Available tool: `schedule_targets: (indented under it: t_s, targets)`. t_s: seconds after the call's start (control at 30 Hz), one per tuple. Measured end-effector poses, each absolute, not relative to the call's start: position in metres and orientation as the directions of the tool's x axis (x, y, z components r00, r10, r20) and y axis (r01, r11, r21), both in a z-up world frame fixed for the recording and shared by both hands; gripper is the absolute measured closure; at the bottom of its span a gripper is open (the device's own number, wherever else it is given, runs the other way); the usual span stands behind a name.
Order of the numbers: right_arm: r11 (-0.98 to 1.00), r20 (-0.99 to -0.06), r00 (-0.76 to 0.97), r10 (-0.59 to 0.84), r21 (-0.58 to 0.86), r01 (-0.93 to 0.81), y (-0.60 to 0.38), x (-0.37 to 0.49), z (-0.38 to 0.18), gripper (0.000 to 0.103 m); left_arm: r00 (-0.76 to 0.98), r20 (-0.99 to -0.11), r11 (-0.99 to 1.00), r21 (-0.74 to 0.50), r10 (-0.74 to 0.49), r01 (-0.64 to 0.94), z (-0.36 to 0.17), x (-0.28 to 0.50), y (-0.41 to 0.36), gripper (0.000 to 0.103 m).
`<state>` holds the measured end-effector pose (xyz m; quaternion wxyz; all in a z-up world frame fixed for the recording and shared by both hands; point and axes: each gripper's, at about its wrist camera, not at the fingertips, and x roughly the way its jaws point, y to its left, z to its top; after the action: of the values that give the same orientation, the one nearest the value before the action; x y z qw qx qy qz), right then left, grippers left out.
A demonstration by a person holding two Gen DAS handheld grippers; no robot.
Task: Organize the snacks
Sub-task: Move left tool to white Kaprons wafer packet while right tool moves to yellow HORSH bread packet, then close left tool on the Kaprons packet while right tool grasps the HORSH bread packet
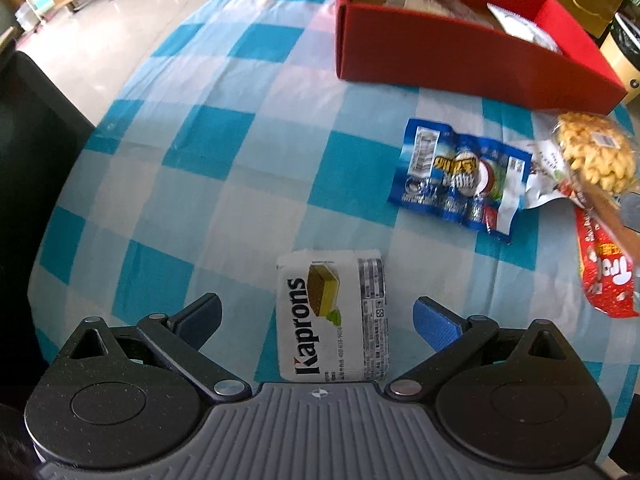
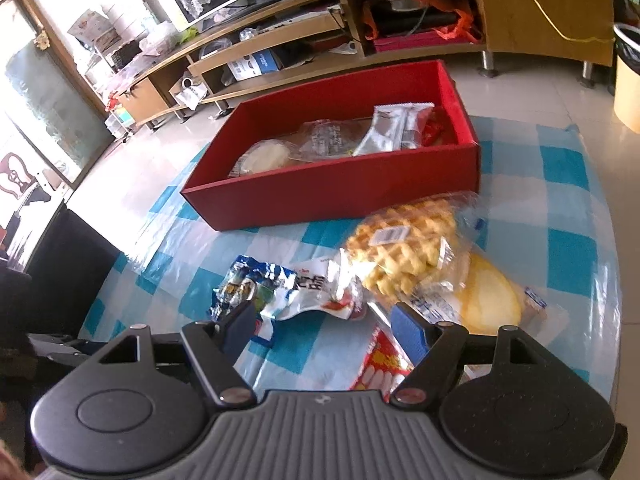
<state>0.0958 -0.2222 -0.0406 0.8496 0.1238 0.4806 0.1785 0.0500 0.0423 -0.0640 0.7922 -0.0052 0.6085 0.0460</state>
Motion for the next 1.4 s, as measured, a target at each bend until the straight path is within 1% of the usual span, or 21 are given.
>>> schedule_targets:
  t_s: [0.2, 0.43, 0.5, 0.63, 0.7, 0.83, 0.93, 1.03, 1.1, 1.17, 1.23, 1.33, 1.4]
  targets:
    - [0.915, -0.788, 0.475, 0.391, 0.390, -0.106, -0.245, 0.095, -0.049, 0.030, 0.217, -0.976, 0.998, 0.019, 0.032, -0.062, -0.076, 0.050, 0.037, 0.005]
    - [0.913, -0.769, 0.527, 0.361, 0.406, -0.033, -0.267, 0.093, -0.043, 0.030, 0.226, -0.974, 1.000, 0.020, 0.024, -0.019, -0.077, 0.044, 0.027, 0.007]
    - [0.912, -0.763, 0.539, 0.356, 0.409, -0.022, -0.275, 0.095, -0.041, 0.030, 0.229, -0.973, 1.000, 0.025, 0.025, -0.006, -0.077, 0.043, 0.024, 0.006]
    - [0.926, -0.795, 0.507, 0.333, 0.378, -0.015, -0.276, 0.103, -0.049, 0.030, 0.231, -0.973, 1.000, 0.025, 0.022, 0.013, -0.075, 0.042, 0.019, 0.005]
    - [0.930, -0.799, 0.507, 0.323, 0.368, -0.012, -0.275, 0.106, -0.051, 0.029, 0.217, -0.976, 1.000, 0.011, 0.008, 0.016, -0.079, 0.042, 0.017, 0.000]
    - [0.925, -0.790, 0.524, 0.318, 0.379, 0.010, -0.281, 0.110, -0.050, 0.029, 0.227, -0.974, 0.999, 0.027, 0.017, 0.041, -0.079, 0.038, 0.010, 0.000]
    - [0.933, -0.803, 0.508, 0.312, 0.360, -0.004, -0.279, 0.115, -0.052, 0.029, 0.231, -0.973, 0.999, 0.027, 0.016, 0.046, -0.078, 0.037, 0.008, 0.000]
    - [0.950, -0.823, 0.486, 0.295, 0.308, -0.056, -0.271, 0.124, -0.058, 0.029, 0.235, -0.972, 0.999, 0.026, 0.015, 0.047, -0.082, 0.036, 0.007, 0.000]
    - [0.954, -0.832, 0.473, 0.291, 0.288, -0.080, -0.266, 0.129, -0.063, 0.025, 0.236, -0.972, 0.999, 0.026, 0.015, 0.047, -0.081, 0.033, 0.006, 0.000]
    - [0.954, -0.837, 0.461, 0.294, 0.286, -0.089, -0.264, 0.133, -0.069, 0.018, 0.235, -0.972, 0.999, 0.026, 0.014, 0.048, -0.078, 0.034, 0.007, 0.000]
    - [0.956, -0.845, 0.447, 0.292, 0.277, -0.101, -0.260, 0.132, -0.070, 0.017, 0.233, -0.972, 0.999, 0.024, 0.012, 0.049, -0.077, 0.033, 0.007, 0.000]
    - [0.938, -0.842, 0.414, 0.346, 0.306, -0.161, -0.251, 0.116, -0.064, 0.017, 0.228, -0.974, 0.998, 0.022, 0.010, 0.053, -0.075, 0.034, 0.008, 0.000]
    - [0.926, -0.845, 0.380, 0.377, 0.330, -0.184, -0.245, 0.102, -0.063, 0.015, 0.223, -0.975, 0.998, 0.020, 0.008, 0.055, -0.077, 0.039, 0.011, 0.000]
